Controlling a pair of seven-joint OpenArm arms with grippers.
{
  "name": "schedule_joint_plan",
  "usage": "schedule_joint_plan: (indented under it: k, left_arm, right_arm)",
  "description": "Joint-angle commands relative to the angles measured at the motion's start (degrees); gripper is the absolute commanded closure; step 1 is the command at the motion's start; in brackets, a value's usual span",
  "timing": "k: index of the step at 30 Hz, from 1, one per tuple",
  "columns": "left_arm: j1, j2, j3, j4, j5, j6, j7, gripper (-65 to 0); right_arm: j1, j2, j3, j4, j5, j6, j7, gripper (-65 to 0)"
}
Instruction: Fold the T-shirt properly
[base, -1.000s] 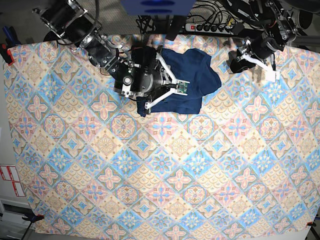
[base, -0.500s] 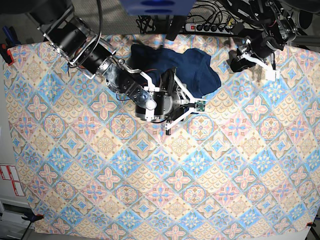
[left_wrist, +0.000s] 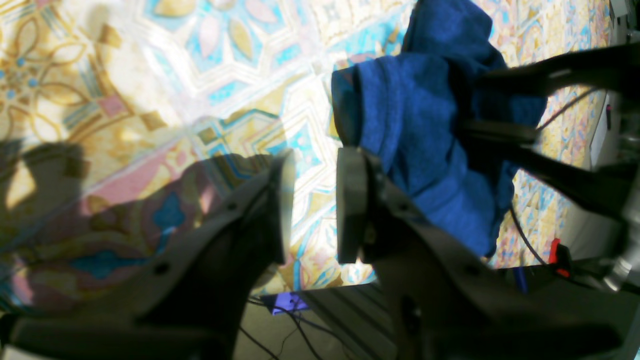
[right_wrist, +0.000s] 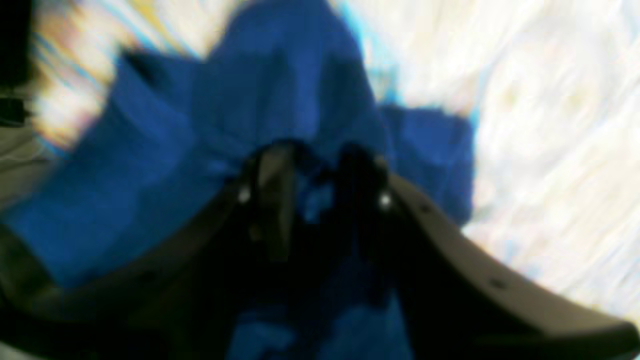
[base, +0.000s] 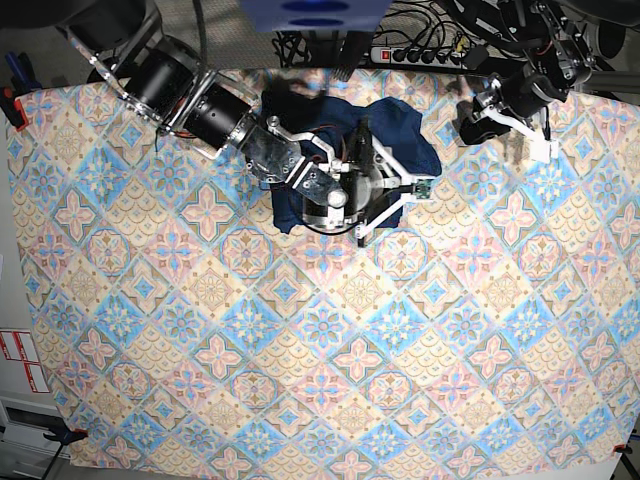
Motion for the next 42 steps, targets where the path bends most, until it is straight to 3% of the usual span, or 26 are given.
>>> schedule_joint_plan:
  k: [1,8,19,24,31,42]
  left_arm:
    - [-0.1,-0.4,-0.1,0.7,-1.1,-0.3,-0.4,-13.6]
    - [-0.1,-0.4,-0.1,0.7,-1.1,-0.3,-0.4,-13.6]
    - [-0.1,-0.6,-0.1,0.6,-1.0,-0.3,-0.4,-13.6]
    - [-0.1,-0.6,-0.1,0.6,-1.0,-0.3,-0.4,-13.6]
    - [-0.2,-0.6,-0.1,0.6,-1.1,-0.3,-0.4,-13.6]
    - [-1.1,-0.6,-0.1,0.6,-1.0,-0.3,-0.2,-13.6]
  right_arm:
    - [2.4,-0.8,0.4,0.4,-0.1,-0.1,1.2,-19.6]
    - [4.0,-0.8,0.9,-0.5,0.1,-0.1,1.5,-19.6]
    - [3.8,-0.9,8.6,4.7,0.2,-0.1,0.9,-19.6]
    - [3.8,-2.3,8.8,0.5,0.2,-0.1,1.0,-19.6]
    - [3.8,-2.4,8.3,-4.6,0.2,-0.1,3.8,-19.6]
    - [1.3,-2.3,8.1,-6.6,0.2,0.0,3.6,-19.6]
